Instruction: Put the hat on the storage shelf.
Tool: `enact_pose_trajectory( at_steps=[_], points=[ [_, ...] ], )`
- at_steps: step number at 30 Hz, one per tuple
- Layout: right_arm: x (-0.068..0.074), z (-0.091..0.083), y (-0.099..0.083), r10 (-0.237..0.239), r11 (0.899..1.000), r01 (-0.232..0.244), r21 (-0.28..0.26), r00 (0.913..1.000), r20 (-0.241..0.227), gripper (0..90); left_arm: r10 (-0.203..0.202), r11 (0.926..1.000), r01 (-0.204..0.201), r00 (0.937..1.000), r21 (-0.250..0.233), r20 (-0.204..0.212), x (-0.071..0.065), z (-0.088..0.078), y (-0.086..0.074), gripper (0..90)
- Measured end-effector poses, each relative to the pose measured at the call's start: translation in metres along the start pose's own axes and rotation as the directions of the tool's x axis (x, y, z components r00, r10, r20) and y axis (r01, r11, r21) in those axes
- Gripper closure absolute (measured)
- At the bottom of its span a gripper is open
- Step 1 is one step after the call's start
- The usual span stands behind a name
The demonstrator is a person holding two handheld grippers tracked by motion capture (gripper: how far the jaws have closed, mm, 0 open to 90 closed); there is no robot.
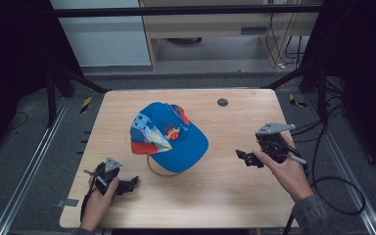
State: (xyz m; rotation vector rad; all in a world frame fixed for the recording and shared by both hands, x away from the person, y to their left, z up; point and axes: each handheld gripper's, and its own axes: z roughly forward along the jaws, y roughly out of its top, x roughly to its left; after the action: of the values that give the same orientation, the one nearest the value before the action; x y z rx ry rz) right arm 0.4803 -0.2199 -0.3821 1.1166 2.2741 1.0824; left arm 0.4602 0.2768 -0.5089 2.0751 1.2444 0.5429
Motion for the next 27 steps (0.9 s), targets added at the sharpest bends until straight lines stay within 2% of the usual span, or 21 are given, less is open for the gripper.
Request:
enact_pose_trajectory(
  at_steps=[6, 10, 17, 22, 27],
  points=[
    [-0.002, 0.012, -0.016, 0.023, 0.999, -0.023, 0.023, 0.9997, 0.002, 6.5, 0.0, 1.0, 0.0, 1.0, 0.0, 0.0, 0.0, 0.0, 0.0, 0.0],
    [-0.001, 0.022, -0.025, 0.011, 0.998, -0.012, 0.07, 0.9999, 0.011, 7.5, 0.0, 1.0, 0.0, 1.0, 0.0, 0.0, 0.0, 0.0, 0.0, 0.0],
    [0.005, 0.034, -0.037, 0.017, 0.996, -0.016, 0.09, 0.9999, -0.003, 9.0, 0.002, 1.0, -0.002, 1.0, 0.001, 0.0, 0.0, 0.0, 0.0, 0.0],
    [0.006, 0.051, -0.052, 0.053, 0.994, -0.052, 0.099, 0.9985, -0.008, 9.7, -0.001, 1.0, 0.001, 1.0, -0.001, 0.0, 0.0, 0.0, 0.0, 0.0],
    [0.005, 0.065, -0.066, 0.098, 0.989, -0.099, 0.107, 0.995, 0.016, 10.6, -0.001, 1.0, 0.001, 1.0, -0.001, 0.0, 0.0, 0.0, 0.0, 0.0]
  ],
)
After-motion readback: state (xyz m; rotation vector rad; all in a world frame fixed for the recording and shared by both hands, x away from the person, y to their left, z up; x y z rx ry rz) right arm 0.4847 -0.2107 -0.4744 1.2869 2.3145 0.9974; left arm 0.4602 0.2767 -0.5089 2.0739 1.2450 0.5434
